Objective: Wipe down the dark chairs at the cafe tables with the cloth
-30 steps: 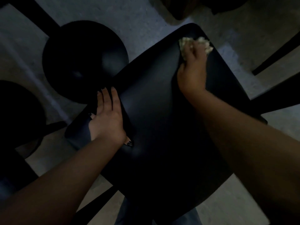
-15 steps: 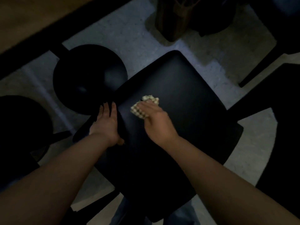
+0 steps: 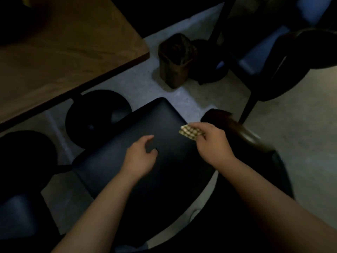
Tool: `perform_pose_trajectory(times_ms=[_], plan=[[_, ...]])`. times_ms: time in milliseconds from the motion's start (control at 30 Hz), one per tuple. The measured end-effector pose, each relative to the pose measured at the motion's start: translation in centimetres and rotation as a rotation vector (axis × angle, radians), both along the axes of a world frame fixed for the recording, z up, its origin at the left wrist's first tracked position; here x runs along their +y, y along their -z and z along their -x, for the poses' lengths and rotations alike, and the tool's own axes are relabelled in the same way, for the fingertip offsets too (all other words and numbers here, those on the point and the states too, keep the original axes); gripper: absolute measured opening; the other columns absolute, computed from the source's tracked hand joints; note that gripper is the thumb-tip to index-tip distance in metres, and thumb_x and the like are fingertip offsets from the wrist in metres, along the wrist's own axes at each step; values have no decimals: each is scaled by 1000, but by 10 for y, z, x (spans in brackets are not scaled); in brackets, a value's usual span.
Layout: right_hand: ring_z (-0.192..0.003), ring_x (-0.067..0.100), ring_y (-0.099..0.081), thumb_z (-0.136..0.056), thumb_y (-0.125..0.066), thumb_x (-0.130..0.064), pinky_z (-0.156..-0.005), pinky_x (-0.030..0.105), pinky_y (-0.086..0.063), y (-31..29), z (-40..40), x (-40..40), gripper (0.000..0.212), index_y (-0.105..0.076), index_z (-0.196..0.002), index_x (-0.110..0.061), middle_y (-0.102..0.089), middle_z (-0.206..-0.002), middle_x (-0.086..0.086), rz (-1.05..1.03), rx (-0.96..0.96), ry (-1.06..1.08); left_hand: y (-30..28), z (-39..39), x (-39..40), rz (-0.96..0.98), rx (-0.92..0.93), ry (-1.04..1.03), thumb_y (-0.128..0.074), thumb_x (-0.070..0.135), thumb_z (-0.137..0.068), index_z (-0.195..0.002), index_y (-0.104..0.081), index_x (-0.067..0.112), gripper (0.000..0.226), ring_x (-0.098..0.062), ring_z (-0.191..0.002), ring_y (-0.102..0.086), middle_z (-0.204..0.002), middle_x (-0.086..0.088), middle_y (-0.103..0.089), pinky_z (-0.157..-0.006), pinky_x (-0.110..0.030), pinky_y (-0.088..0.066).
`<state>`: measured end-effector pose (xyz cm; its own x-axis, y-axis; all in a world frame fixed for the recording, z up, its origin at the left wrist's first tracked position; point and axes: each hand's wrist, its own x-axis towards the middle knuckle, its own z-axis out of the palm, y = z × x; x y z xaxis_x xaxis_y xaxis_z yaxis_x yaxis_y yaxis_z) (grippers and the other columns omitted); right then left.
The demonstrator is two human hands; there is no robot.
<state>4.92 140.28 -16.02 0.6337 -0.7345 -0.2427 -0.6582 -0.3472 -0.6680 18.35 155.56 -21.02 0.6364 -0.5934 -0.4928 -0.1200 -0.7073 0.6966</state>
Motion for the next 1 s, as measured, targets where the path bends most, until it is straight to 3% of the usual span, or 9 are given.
perform_pose_trajectory(times_ms=[100,167,233,333,467,600,667,767,1000], plan=[[-101,3,-51,-86,-47,1,-87,1,-33,-45,43,-16,41,-67,-116,-19,-61,-120,-2,97,-60,-46,-27,59,-17,105,127,-116,-66,7,-87,-130,-58,16,45,-11,-114,-59,-126,-4,-64,-103,-25,-43],[-111,11,-54,-84,-48,4,-100,18,-38,-71,71,-25,42,-68,-116,-15,-62,-123,2,142,-109,-59,-43,95,-27,174,201,-202,-64,2,-87,-126,-59,18,43,-10,-108,-62,-123,-6,-65,-100,-29,-47],[-119,19,-53,-82,-50,7,-109,28,-36,-88,99,-31,43,-68,-117,-10,-62,-124,5,207,-128,-83,-57,127,-38,237,259,-266,-63,-2,-87,-119,-61,25,42,-4,-101,-63,-119,-4,-66,-92,-22,-49],[-123,24,-50,-80,-55,10,-110,11,-19,-95,133,-38,42,-66,-118,-3,-61,-125,9,312,-119,-106,-66,165,-55,287,295,-321,-63,0,-88,-117,-63,27,40,0,-99,-63,-117,-1,-67,-83,-11,-48],[-135,24,-32,-88,-51,1,-111,10,-6,-71,157,-26,49,-47,-137,-1,-41,-144,12,178,42,-115,-67,198,-72,265,336,-392,-61,10,-92,-130,-58,22,40,7,-92,-58,-122,-1,-62,-66,-1,-44],[-139,19,-24,-96,-50,-21,-110,22,-20,-48,162,-13,62,-21,-151,-14,-19,-154,2,115,64,-55,-62,214,-80,180,379,-393,-52,25,-99,-142,-46,26,44,-4,-101,-58,-129,4,-58,-85,-17,-42],[-133,18,-33,-93,-55,-27,-103,20,-28,-44,158,-16,71,-16,-152,-21,-24,-150,2,56,60,-1,-55,219,-83,136,373,-392,-46,26,-101,-145,-44,22,43,-5,-107,-54,-136,1,-55,-91,-17,-36],[-122,20,-47,-88,-63,-28,-87,18,-31,-41,153,-22,80,-14,-152,-26,-40,-140,3,-39,56,115,-41,227,-83,42,342,-378,-41,25,-103,-145,-43,12,43,-18,-132,-45,-147,-7,-46,-104,-21,-31],[-114,18,-52,-86,-64,-34,-80,20,-33,-35,151,-21,76,-22,-149,-33,-49,-131,-2,-13,54,183,-10,231,-89,-42,394,-374,-38,33,-102,-139,-51,13,44,-24,-127,-49,-140,-8,-53,-111,-39,-36]])
